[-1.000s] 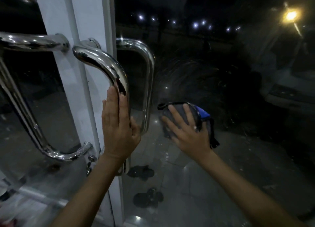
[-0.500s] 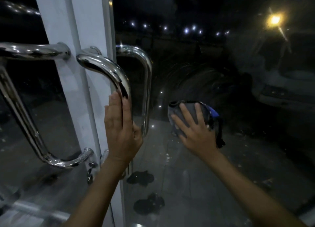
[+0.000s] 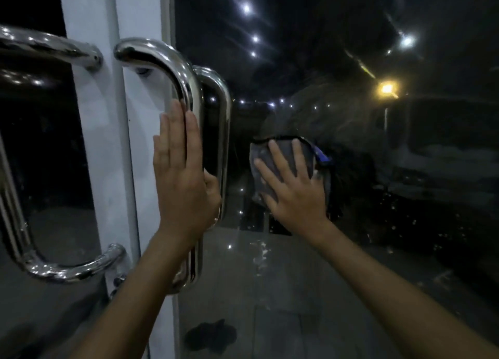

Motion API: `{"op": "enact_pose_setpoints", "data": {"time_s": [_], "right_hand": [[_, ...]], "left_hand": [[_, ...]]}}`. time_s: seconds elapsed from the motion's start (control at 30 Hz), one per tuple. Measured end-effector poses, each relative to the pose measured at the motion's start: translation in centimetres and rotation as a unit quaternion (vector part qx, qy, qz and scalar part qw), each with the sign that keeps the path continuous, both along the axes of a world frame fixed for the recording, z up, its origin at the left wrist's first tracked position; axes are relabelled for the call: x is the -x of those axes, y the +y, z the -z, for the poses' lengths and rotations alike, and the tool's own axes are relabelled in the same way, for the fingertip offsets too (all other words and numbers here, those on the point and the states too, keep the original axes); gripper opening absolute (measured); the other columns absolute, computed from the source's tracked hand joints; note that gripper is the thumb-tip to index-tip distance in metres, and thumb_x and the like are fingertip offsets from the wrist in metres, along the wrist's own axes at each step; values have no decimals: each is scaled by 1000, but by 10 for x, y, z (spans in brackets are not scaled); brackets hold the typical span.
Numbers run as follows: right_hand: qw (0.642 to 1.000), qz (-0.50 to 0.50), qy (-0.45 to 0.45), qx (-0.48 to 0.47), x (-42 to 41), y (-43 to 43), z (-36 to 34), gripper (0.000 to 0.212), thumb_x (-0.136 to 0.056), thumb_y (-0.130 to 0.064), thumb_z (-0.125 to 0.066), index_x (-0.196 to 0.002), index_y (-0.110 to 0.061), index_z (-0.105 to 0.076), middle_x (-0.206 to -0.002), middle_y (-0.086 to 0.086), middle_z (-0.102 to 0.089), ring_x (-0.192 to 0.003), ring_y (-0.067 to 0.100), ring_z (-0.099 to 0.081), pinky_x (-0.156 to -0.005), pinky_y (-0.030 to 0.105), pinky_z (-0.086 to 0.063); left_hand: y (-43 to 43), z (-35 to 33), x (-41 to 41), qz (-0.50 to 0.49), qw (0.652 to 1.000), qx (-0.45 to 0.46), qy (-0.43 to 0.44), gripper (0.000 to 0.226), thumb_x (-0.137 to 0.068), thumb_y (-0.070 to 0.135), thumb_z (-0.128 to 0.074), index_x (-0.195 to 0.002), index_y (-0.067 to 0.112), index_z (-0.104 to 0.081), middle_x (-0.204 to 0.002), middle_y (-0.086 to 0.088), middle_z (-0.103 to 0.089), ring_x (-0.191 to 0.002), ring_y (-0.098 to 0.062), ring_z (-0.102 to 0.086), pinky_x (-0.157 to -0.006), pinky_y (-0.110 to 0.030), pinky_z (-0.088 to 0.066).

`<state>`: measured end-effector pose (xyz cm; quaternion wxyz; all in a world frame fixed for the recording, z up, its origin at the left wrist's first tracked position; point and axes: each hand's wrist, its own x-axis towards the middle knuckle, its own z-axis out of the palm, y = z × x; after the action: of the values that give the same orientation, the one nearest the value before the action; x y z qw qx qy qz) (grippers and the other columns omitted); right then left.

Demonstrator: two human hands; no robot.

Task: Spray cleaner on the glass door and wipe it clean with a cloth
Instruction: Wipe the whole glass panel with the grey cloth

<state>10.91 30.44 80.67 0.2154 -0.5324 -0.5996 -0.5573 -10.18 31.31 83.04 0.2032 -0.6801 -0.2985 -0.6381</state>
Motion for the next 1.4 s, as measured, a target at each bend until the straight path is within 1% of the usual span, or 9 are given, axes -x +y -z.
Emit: {"op": "enact_pose_setpoints", "data": {"time_s": [0.07, 0.3, 0.43, 0.57, 0.9, 1.07, 1.2, 1.3, 1.4], "right_hand": [[1000, 2, -5, -4, -23, -13, 17, 62, -89, -46, -52, -147, -31, -36, -159, 3, -24, -146, 37, -17, -98, 55, -33], [980, 9, 161, -119, 1, 5, -35, 59, -94, -50, -38, -150, -32, -30, -162, 5, -18, -147, 41, -10, -114, 61, -2], [992, -11, 91, -82, 41, 33, -8, 61, -92, -53, -36, -148, -31, -35, -161, 5, -20, -147, 41, -12, -112, 63, -7], [998, -19, 18, -54, 20, 24, 40, 57, -92, -52, -37, -144, -30, -43, -160, 3, -25, -147, 36, -18, -100, 60, -34], [977, 14, 173, -124, 30, 19, -16, 68, -92, -62, -30, -152, -30, -27, -163, 3, -13, -148, 39, -4, -113, 63, -1], [996, 18, 58, -61, -15, -5, 28, 66, -90, -62, -39, -149, -33, -32, -162, 1, -16, -149, 33, -8, -109, 64, -22], [973, 45, 181, -133, -56, -26, 4, 64, -92, -59, -34, -151, -35, -27, -163, 0, -14, -149, 34, -7, -112, 64, -9], [940, 41, 290, -177, -41, -18, -40, 65, -95, -58, -33, -153, -35, -17, -164, 0, -5, -149, 35, 1, -114, 63, -1], [955, 31, 237, -175, -26, -8, -30, 66, -95, -60, -31, -154, -33, -19, -164, 2, -7, -149, 36, 0, -114, 61, 0]], "left_hand": [[-2, 3, 0, -1, 1000, -2, -1, 85, -72, -10, -49, -148, -3, -11, -155, -27, -10, -145, -36, -6, -119, -49, -13], [2, 6, 0, 13, 1000, -23, -11, 91, -69, -12, -48, -150, 1, -8, -159, -18, -3, -147, -32, -1, -119, -45, -14], [7, 12, -3, 7, 999, -33, -17, 91, -70, -8, -47, -151, 3, -7, -160, -14, -3, -147, -30, 0, -120, -41, -10], [8, 17, -3, 6, 999, -47, -20, 89, -71, -8, -48, -151, 3, -8, -160, -13, -3, -147, -31, -1, -120, -42, -11], [2, 21, 2, -148, 983, -75, 79, 83, -79, 16, -54, -150, 1, -14, -159, -16, -5, -146, -34, -1, -118, -48, -5], [-1, 17, 3, -151, 983, -67, 82, 85, -76, 14, -60, -149, 3, -16, -159, -17, -7, -146, -36, -3, -118, -50, -4], [-7, 20, -2, -191, 972, -53, 127, 82, -78, 28, -56, -148, 2, -21, -159, -18, -2, -146, -36, 4, -118, -52, 2], [-9, 31, -22, -178, 969, -74, 156, 75, -79, 35, -46, -145, 1, -32, -157, -20, -13, -146, -36, -8, -117, -53, -5], [-3, 43, -51, -86, 981, -59, 164, 75, -79, 39, -36, -145, 3, -32, -156, -17, -19, -145, -31, -16, -117, -51, -15]]}}
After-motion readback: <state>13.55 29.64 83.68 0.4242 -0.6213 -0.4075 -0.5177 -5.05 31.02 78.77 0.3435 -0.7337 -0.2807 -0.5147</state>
